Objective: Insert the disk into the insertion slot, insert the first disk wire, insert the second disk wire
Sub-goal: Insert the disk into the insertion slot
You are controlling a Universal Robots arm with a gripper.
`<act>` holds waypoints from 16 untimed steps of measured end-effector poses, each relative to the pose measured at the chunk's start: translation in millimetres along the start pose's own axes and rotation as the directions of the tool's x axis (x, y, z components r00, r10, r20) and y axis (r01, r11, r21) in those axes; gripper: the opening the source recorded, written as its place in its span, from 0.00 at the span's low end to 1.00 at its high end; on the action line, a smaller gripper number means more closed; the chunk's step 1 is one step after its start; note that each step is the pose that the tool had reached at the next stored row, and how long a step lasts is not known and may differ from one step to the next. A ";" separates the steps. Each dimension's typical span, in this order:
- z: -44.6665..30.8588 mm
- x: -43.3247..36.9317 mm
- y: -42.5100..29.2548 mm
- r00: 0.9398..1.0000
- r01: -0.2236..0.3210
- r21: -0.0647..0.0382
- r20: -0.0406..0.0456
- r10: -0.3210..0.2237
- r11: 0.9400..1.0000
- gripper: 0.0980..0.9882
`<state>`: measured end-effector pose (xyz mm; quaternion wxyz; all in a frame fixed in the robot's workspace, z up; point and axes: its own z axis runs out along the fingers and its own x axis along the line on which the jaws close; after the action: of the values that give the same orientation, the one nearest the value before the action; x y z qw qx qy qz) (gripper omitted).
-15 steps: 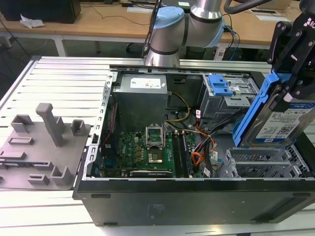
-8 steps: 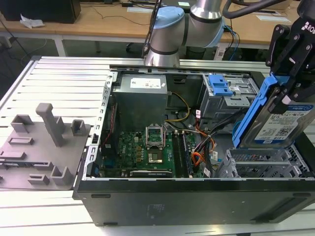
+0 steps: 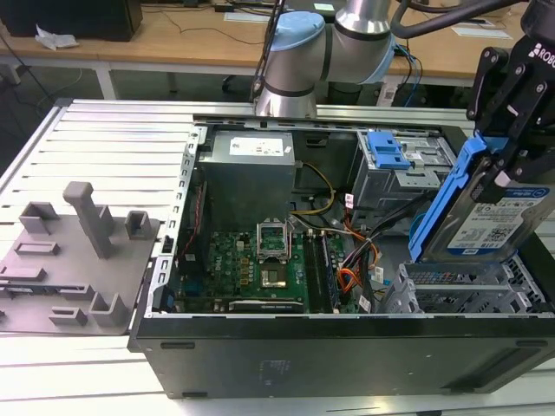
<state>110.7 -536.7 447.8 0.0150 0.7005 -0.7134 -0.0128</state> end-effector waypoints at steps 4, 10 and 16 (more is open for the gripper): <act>4.5 0.0 0.2 1.000 0.000 0.000 0.000 0.000 1.000 0.30; 5.4 9.0 2.0 1.000 0.000 0.000 -0.001 0.000 1.000 0.30; 9.5 15.0 1.9 1.000 0.000 0.000 -0.001 0.000 1.000 0.30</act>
<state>108.2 -551.8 438.5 0.0153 0.7005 -0.7133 -0.0125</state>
